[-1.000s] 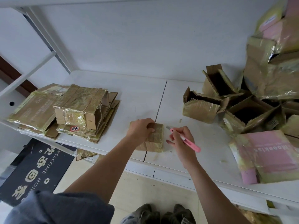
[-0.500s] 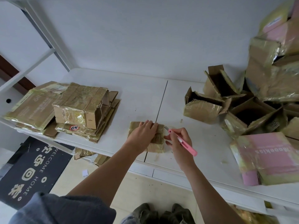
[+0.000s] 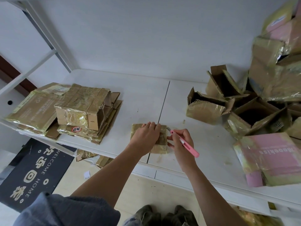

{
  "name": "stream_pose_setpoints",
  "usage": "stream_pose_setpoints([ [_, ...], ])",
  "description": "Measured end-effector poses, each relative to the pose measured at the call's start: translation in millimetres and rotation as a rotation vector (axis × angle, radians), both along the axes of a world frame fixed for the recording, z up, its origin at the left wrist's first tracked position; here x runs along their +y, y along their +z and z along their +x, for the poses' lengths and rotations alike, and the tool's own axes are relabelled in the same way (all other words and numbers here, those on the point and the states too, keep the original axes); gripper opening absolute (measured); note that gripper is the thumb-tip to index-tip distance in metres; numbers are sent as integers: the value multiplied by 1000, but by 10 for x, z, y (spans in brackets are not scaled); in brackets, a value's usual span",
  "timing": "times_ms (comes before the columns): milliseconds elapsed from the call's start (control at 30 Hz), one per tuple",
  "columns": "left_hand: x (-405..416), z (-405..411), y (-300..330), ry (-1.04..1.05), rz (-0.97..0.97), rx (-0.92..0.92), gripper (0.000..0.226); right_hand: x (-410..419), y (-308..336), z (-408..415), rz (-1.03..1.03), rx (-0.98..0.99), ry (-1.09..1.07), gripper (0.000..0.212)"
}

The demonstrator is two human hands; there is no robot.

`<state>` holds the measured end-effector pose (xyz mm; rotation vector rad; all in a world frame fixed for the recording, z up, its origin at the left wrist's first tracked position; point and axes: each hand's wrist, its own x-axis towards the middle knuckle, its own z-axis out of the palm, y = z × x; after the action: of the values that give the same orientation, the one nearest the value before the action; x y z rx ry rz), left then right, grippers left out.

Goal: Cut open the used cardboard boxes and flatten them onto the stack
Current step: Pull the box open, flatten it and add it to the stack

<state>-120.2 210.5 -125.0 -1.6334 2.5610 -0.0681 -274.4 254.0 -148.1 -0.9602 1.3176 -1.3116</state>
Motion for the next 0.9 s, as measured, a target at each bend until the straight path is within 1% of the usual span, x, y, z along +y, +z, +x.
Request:
stream_pose_setpoints([
  [167,-4,-26,-2,62,19,-3,56,-31,37,18,13,14,-22,6],
  [300,-6,-48,-43,105,8,35,52,-67,91,57,-16,73,-57,9],
  [533,-2,-49,-85,111,-15,64,49,-24,98,17,-47,100,-17,11],
  [667,-18,-42,-99,112,-31,97,43,-38,105,-55,3,79,24,14],
  [833,-22,-50,-91,135,-16,136,41,-101,109,-52,66,-29,-63,9],
  [900,-28,-60,-84,135,-16,142,40,-134,123,15,59,0,-67,9],
])
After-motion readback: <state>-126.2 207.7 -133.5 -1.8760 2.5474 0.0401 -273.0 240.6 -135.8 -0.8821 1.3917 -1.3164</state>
